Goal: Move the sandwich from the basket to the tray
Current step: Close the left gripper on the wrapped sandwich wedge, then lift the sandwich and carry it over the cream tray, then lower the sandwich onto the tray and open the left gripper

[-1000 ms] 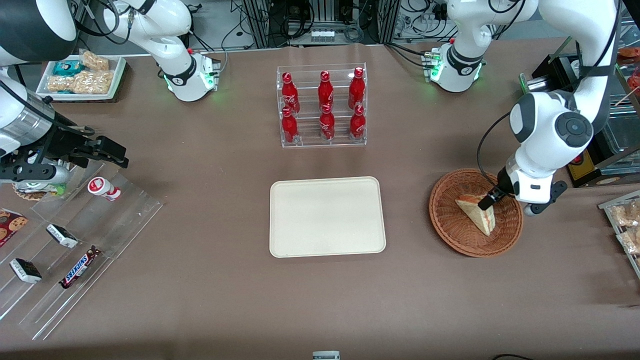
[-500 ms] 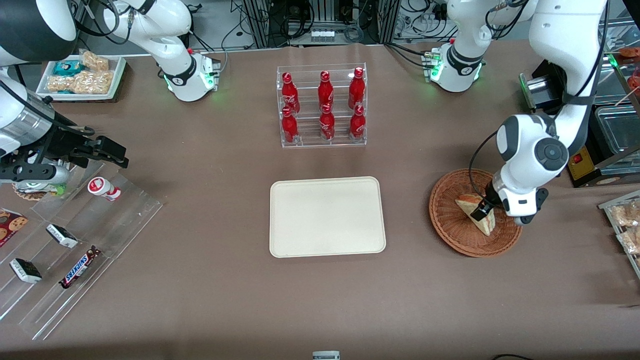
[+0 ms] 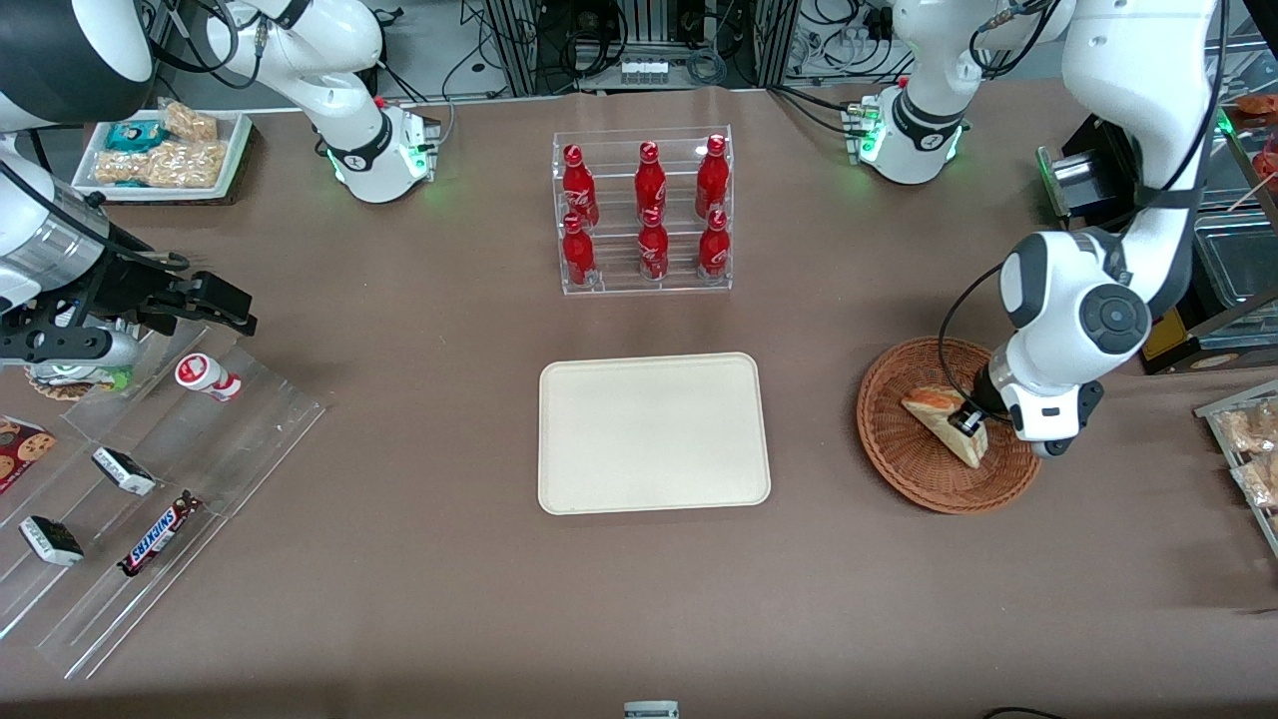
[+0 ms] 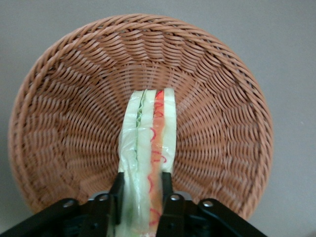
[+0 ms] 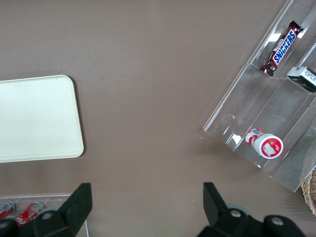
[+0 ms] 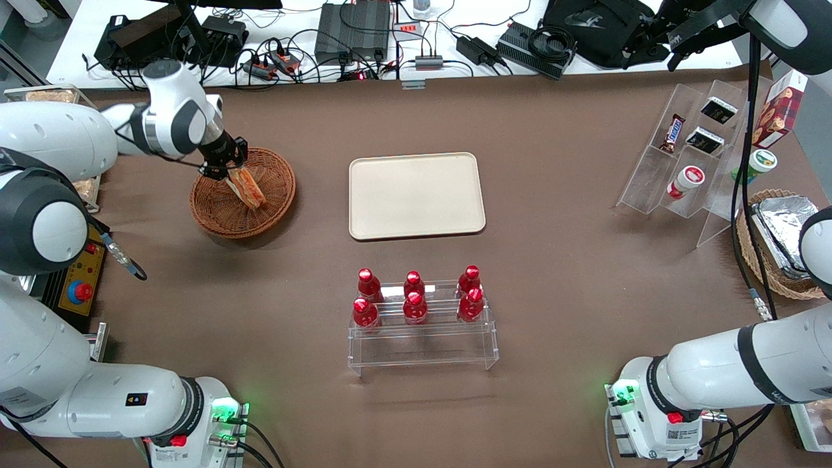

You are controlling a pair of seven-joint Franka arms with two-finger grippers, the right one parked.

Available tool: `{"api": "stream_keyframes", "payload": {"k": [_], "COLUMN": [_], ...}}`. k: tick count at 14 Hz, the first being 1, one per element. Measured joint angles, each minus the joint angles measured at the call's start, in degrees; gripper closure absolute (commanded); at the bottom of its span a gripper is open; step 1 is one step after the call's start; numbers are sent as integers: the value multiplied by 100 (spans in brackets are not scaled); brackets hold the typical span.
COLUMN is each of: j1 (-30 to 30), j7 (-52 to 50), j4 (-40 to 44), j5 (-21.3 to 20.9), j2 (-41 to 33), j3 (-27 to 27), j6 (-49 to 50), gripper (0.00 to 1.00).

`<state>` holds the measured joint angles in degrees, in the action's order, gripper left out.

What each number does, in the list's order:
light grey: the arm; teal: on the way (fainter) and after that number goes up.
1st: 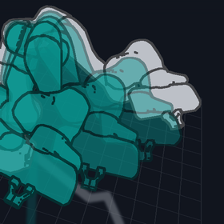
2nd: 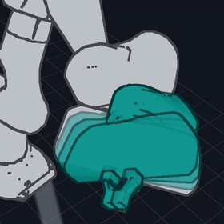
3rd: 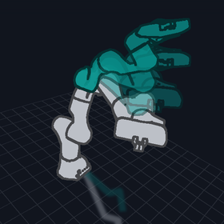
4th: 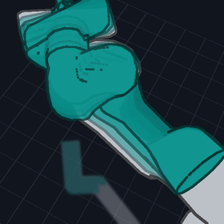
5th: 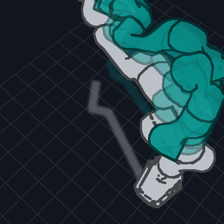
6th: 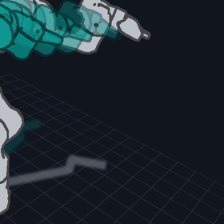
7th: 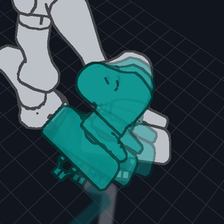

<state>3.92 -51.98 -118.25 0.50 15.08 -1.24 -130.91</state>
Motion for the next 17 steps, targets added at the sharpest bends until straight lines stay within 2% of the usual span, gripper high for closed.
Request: {"api": "stream_keyframes", "payload": {"k": [3, 7, 12, 17], "j1": [385, 1342, 2739, 3542], "j7": [-54, -61, 527, 635], "j4": [852, 1608, 2534, 2801], "j5": [10, 13, 4, 2], "j2": [-41, 413, 1575, 2178], "j3": [-43, -92, -108, -93], "j6": [807, 852, 55, -557], "gripper": [97, 95, 95, 94]}}
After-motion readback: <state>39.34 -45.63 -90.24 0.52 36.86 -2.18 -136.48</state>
